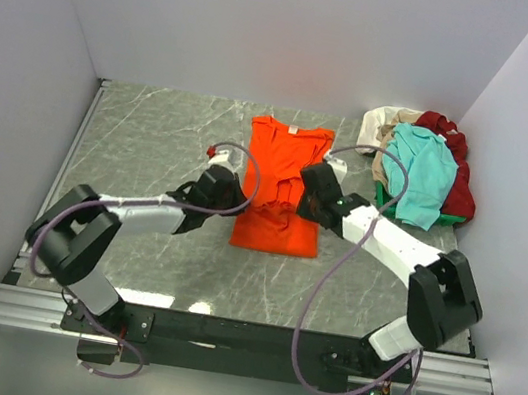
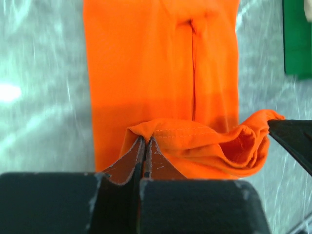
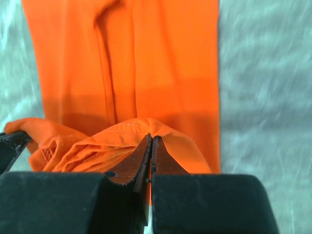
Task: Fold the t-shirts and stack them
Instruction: Fold the tshirt
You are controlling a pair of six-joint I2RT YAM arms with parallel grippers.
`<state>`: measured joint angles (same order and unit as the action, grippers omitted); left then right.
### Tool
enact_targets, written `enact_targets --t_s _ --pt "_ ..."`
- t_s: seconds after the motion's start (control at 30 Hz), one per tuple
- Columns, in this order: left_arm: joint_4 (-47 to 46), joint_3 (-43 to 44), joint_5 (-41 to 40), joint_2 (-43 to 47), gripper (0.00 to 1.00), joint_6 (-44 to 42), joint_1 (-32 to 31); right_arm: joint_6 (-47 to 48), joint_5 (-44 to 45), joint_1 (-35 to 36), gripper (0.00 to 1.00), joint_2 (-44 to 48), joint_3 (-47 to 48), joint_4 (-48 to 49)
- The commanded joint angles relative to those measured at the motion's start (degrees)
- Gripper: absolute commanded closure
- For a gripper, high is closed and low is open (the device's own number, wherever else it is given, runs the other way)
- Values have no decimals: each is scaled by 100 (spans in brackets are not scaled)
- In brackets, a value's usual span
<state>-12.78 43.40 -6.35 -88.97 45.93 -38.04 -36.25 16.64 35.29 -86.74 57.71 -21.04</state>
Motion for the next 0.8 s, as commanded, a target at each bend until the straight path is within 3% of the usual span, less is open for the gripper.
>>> enact_targets --t_s 0.0,0.37,0.77 --pt "-507 520 432 -418 100 -287 296 390 76 -268 100 -404 617 355" --pt "-639 1434 959 -1385 100 -348 745 724 -188 -866 100 -1758 1699 302" --pt "-761 1496 1145 -1676 100 -295 1088 768 -337 -1226 100 -1916 1761 390"
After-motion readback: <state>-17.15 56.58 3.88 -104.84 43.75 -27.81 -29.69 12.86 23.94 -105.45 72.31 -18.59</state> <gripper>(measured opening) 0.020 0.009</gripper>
